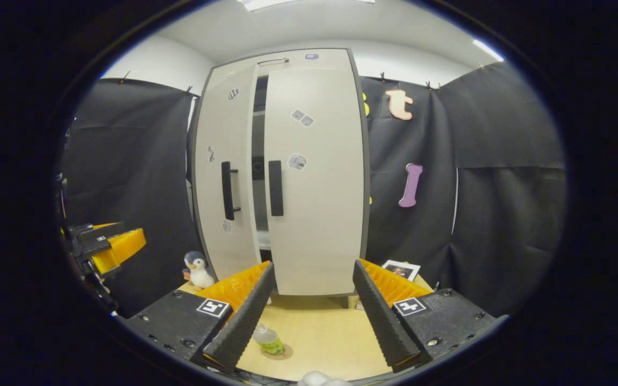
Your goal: Grasp the bottle in the cabinet with the left hand and place it on the coaster, then close the right door with the right hand and the left door with the left hand.
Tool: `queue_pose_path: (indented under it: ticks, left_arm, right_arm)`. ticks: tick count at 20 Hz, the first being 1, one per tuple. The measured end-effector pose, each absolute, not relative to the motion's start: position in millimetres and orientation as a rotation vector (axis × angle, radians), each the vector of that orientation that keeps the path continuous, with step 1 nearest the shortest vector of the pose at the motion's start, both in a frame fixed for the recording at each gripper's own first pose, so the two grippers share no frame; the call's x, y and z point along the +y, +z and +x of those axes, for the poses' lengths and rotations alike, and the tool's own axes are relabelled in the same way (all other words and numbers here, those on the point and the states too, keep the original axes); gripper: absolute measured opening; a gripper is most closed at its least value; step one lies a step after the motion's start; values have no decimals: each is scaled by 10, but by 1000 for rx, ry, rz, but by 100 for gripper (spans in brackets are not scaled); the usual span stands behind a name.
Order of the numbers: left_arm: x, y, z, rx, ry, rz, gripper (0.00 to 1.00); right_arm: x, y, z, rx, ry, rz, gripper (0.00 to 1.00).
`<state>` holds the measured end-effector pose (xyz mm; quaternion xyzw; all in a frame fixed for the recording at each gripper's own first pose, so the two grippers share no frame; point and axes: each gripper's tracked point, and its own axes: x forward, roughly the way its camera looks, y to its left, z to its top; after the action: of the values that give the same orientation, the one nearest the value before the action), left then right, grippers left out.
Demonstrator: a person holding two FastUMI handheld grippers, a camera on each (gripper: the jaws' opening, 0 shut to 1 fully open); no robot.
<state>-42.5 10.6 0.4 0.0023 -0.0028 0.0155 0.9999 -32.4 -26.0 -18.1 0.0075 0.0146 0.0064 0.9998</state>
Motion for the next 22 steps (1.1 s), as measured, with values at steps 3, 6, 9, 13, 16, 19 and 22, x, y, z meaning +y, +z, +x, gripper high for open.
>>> queue_pose_path:
  ticks: [3, 6, 9, 13, 16, 19, 22]
  left_arm:
    - [116, -14, -428, 0, 35, 9, 95]
    - [114, -42, -430, 6, 36, 11, 95]
    - [117, -48, -442, 8, 38, 7, 95]
    - [130, -44, -454, 9, 37, 4, 95]
    - [142, -59, -457, 12, 37, 6, 95]
    - [138, -57, -459, 17, 29, 2, 95]
    - [176, -53, -472, 16, 34, 7, 95]
  right_arm:
    - [-258, -174, -331, 29, 15, 12, 96]
    - [-270, -170, -334, 30, 13, 12, 96]
    - [-279, -170, -358, 30, 9, 9, 96]
    - [-258, -147, -369, 30, 11, 1, 94]
    - [-215, -156, -372, 34, 20, 0, 96]
    - [-184, -141, -377, 32, 23, -6, 96]
    - [-151, -128, -377, 29, 25, -13, 96]
